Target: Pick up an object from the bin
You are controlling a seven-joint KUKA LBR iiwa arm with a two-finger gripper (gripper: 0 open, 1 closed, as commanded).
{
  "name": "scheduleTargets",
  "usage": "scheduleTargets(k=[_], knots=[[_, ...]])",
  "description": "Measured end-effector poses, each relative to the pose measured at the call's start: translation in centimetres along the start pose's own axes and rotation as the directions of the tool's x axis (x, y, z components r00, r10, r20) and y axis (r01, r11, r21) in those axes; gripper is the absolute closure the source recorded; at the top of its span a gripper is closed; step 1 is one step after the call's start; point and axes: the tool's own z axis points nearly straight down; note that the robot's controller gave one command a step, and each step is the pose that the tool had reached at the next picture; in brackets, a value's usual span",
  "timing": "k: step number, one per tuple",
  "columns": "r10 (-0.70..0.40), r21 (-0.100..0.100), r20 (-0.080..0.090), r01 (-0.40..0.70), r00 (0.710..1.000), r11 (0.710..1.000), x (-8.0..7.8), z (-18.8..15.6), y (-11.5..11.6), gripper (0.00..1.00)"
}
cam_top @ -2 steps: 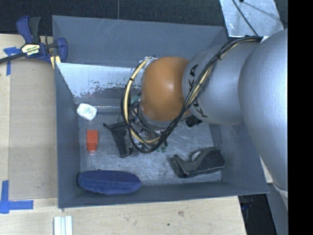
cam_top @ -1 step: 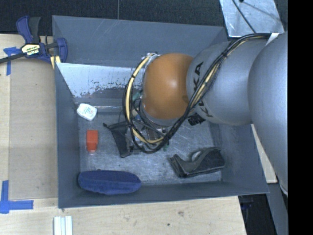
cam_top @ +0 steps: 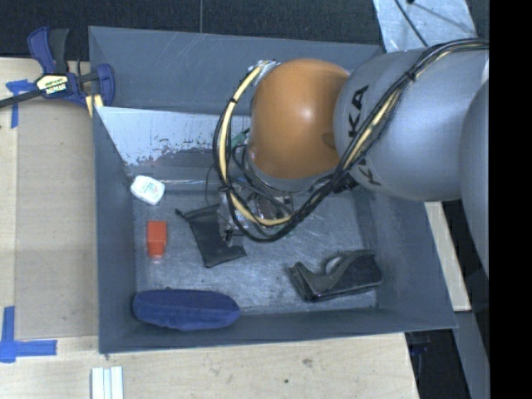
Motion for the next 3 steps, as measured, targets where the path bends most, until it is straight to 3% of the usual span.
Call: scheduleTargets(k=[1,2,3], knots=[[-0.034,-0.001,0.004,0.034,0.999,0.999,1.7,-13.4,1.5,1.0],[-0.034,0.001,-0.005,0.034,0.999,0.999,1.8,-12.9,1.5,0.0],[-0.241,-0.001,-0.012,0.241,0.97,0.97,-0.2,0.8,5.1,0.0]])
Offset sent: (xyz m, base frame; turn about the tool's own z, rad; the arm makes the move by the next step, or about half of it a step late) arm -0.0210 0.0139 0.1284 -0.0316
